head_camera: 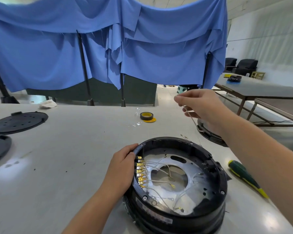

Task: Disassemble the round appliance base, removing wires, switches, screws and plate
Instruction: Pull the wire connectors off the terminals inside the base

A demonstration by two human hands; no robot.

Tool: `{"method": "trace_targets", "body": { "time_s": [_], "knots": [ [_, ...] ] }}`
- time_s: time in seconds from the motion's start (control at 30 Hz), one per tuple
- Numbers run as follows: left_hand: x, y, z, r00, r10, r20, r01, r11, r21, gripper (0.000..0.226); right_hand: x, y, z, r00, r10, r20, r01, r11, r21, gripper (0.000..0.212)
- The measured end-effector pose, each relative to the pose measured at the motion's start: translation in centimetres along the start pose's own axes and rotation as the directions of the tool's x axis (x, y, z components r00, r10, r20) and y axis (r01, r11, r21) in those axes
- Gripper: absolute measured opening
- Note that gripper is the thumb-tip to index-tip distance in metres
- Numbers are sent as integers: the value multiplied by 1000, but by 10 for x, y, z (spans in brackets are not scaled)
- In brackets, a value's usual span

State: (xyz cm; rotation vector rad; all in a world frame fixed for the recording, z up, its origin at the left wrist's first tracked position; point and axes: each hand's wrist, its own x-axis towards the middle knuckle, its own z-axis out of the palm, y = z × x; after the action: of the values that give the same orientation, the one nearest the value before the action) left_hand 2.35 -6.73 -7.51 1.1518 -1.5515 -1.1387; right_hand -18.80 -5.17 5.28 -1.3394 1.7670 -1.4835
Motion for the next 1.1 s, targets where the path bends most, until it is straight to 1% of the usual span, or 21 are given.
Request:
{"method": "trace_targets", "body": {
  "time_s": [0.03, 0.1, 0.23, 0.3, 0.4, 0.57, 0.77, 0.9, 1.0, 1.1],
  "knots": [
    [0, 0, 0, 1000, -1, 0, 1, 1000, 3, 34, 7, 5, -1, 1000, -8, -9, 8, 998, -61, 13],
    [0, 0, 0, 1000, -1, -2, 1, 1000, 13, 34, 19, 22, 0, 1000, 10, 18, -6, 979, -202, 10],
    [-1, 0, 0, 1000, 4, 0, -4, 1000, 15, 34, 40, 71, 5, 977, 188, 103, -123, 885, -449, 13],
    [-1, 1, 0, 1000, 6, -1, -6, 1000, 13, 34, 50, 91, 7, 961, 259, 101, -175, 846, -504, 12],
    [0, 1, 0, 1000, 0, -4, 0, 1000, -6, 34, 63, 109, 9, 948, 303, 97, -199, 803, -562, 12],
    [-1, 2, 0, 1000, 8, -9, -8, 1000, -8, 33, 79, 123, 16, 947, 310, 81, -204, 779, -593, 16],
    [0, 0, 0, 1000, 10, -17, -11, 999, -31, 32, 85, 127, 17, 952, 290, 94, -182, 787, -589, 11],
    [0, 1, 1, 1000, 1, -16, -1, 999, -51, 32, 79, 116, 10, 965, 243, 103, -143, 810, -569, 10],
    [0, 1, 1, 1000, 2, -14, -3, 999, -52, 31, 64, 95, 12, 981, 147, 125, -61, 851, -521, 5],
    [1, 1, 1, 1000, 5, -4, -5, 999, -49, 31, 35, 68, 23, 983, -37, 178, 119, 873, -473, 5]
  ]
}}
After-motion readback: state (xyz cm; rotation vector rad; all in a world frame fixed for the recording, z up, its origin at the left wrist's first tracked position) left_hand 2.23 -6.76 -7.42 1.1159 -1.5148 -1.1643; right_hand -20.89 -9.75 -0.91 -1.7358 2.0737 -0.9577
